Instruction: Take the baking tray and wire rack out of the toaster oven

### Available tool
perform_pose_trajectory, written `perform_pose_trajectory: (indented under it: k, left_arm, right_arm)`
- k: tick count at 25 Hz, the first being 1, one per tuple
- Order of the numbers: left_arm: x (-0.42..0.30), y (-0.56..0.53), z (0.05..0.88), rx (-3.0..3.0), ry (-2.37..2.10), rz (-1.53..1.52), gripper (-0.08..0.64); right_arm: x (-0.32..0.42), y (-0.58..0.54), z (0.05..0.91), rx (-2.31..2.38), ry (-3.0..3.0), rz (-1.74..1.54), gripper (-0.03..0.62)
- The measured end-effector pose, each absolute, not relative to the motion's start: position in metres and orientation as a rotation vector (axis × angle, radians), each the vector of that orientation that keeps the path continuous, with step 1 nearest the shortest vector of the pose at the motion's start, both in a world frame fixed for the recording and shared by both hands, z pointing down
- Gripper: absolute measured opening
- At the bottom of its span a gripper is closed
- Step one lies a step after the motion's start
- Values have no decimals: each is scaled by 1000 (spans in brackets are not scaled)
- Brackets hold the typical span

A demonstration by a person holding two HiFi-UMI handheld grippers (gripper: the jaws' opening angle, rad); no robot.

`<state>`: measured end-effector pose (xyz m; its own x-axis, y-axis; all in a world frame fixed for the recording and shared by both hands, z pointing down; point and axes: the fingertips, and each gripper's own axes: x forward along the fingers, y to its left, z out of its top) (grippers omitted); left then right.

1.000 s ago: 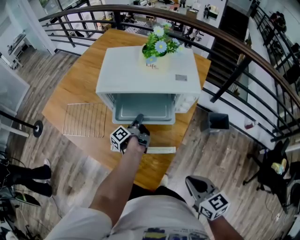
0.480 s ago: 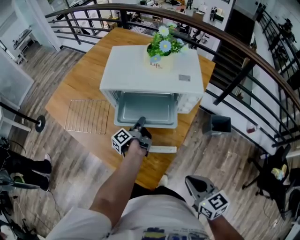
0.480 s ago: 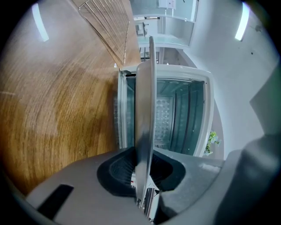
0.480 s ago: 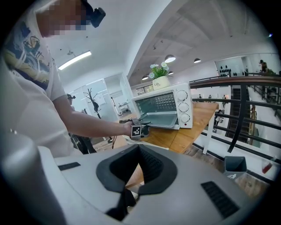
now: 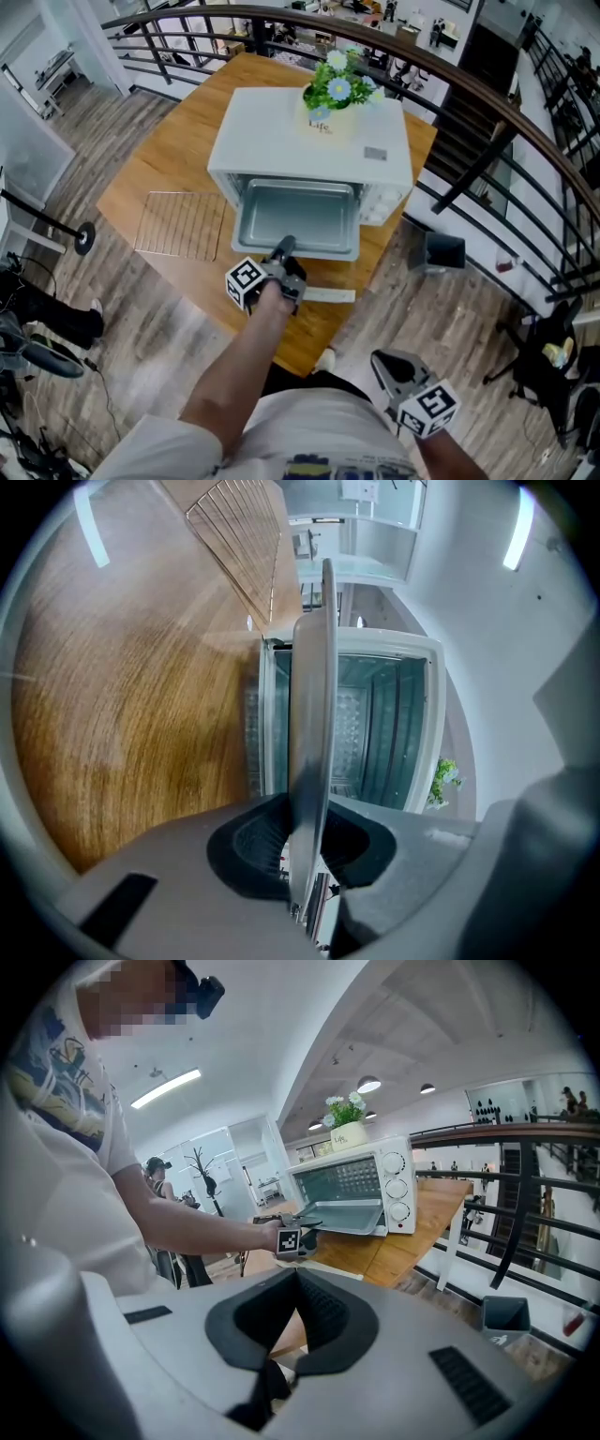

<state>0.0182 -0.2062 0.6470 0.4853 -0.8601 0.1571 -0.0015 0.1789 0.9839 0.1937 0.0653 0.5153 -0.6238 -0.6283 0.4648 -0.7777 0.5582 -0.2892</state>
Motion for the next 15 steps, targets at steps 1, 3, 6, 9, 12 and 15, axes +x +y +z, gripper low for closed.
perform_pose_trajectory:
  k: [1, 3, 6, 9, 12, 15]
  left_arm:
    - [19, -204, 646, 1246, -880, -732, 60]
    - [19, -199, 646, 1246, -878, -727, 60]
    - [17, -193, 646, 1258, -879, -721, 58]
    - [17, -187, 645, 1256, -879, -713, 60]
    - [19, -181, 644, 1245, -873, -711, 60]
    - [18, -176, 643, 1258, -877, -708, 60]
  right_arm:
    - [194, 67, 516, 1156, -2488, 685, 0]
    - [194, 69, 515, 1150, -2492, 682, 2]
    - [193, 71, 513, 1142, -2497, 674, 0]
    - [194, 72, 511, 1132, -2504, 657, 1]
    - [195, 74, 511, 1125, -2509, 654, 2]
    - [195, 76, 511, 1114, -2512, 655, 2]
